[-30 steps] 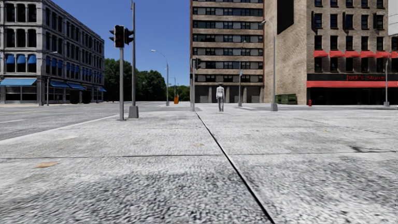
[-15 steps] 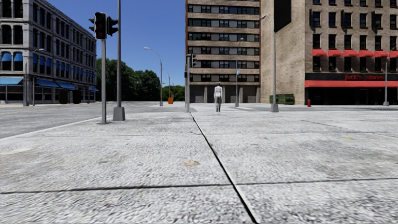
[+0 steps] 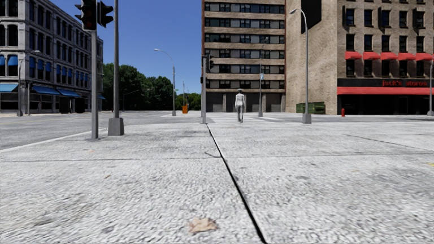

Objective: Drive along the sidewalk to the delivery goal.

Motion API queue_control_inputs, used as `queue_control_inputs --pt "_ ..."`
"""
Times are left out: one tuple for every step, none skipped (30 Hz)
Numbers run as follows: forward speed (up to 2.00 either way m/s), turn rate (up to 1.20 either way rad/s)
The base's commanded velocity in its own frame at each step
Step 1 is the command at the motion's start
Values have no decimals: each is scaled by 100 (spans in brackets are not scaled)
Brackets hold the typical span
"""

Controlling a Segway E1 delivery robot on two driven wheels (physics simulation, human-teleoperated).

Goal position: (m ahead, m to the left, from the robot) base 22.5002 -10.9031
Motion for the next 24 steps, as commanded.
queue_control_inputs --pt "200 -10" --pt "200 -10" --pt "200 -10" --pt "200 -10" --pt "200 -10" --pt "200 -10" --pt "200 -10" --pt "200 -14" --pt "200 -19" --pt "200 -21" --pt "200 -21" --pt "200 -22" --pt "200 -22" --pt "200 -22" --pt "200 -22" --pt "200 -22" --pt "200 -22" --pt "200 -21" --pt "200 -21" --pt "200 -21" --pt "200 -21" --pt "200 -21" --pt "200 -21" --pt "200 -21"
